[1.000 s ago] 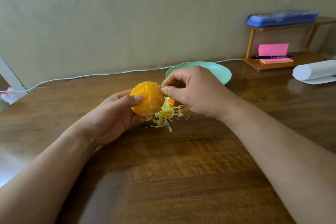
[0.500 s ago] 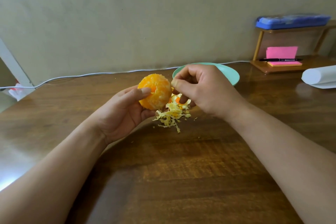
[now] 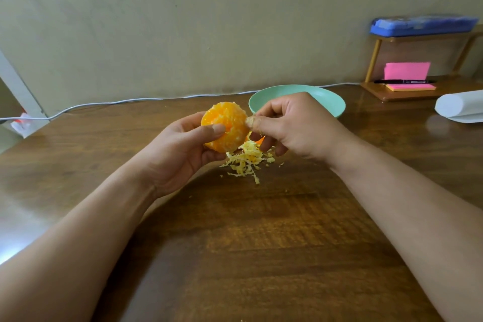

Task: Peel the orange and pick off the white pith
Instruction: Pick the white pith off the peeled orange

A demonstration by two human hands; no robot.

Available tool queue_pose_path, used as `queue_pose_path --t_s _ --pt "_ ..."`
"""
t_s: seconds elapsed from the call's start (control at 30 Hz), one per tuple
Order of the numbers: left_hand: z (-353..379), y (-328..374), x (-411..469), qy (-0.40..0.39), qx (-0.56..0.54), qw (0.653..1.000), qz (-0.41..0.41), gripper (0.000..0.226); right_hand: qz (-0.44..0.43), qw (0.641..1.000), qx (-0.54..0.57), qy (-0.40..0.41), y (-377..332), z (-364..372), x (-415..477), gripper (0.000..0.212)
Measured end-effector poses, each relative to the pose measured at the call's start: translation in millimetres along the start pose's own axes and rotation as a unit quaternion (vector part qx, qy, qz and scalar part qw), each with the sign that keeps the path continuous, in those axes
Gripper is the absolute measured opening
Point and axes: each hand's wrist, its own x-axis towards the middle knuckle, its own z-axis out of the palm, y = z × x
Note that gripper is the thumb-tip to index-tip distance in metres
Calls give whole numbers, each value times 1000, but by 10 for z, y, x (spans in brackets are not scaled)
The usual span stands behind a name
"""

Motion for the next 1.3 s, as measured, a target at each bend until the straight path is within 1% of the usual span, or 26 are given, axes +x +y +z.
queue_pose_path --t_s 0.2,0.37,0.43,0.5,0.57,0.6,0.67,0.73,1.0,1.1,1.2,1.3 --pt "8 -10 5 7 21 1000 3 54 2 1000 -4 7 -3 29 -15 13" --pt "29 -2 -3 13 30 999 7 55 -15 999 -16 41 42 94 -13 14" --pt "23 -3 -1 8 19 1000 8 55 1 999 37 32 66 85 5 14" --pt "3 4 -3 3 1 1000 8 63 15 995 97 12 74 60 17 13" --pt "-16 11 -2 6 -5 1000 8 66 19 992 122 -7 75 30 22 12" --pt "-21 7 2 8 -6 1000 10 63 17 992 122 -14 73 18 23 11" --pt "-22 2 6 11 -5 1000 12 54 11 994 109 -22 66 1 21 12" --pt "-21 0 12 14 5 1000 16 52 0 997 75 -20 55 -3 18 14" --pt "18 -16 3 53 92 994 24 65 -47 997 -63 24 85 57 -2 14" --pt "39 -10 -9 49 89 994 28 72 -65 995 -66 47 124 92 -1 13" --pt "52 -1 -10 41 56 997 25 62 -77 995 -34 61 152 116 11 13" --pt "45 -6 1 26 13 999 14 56 -68 996 9 63 166 125 34 13"
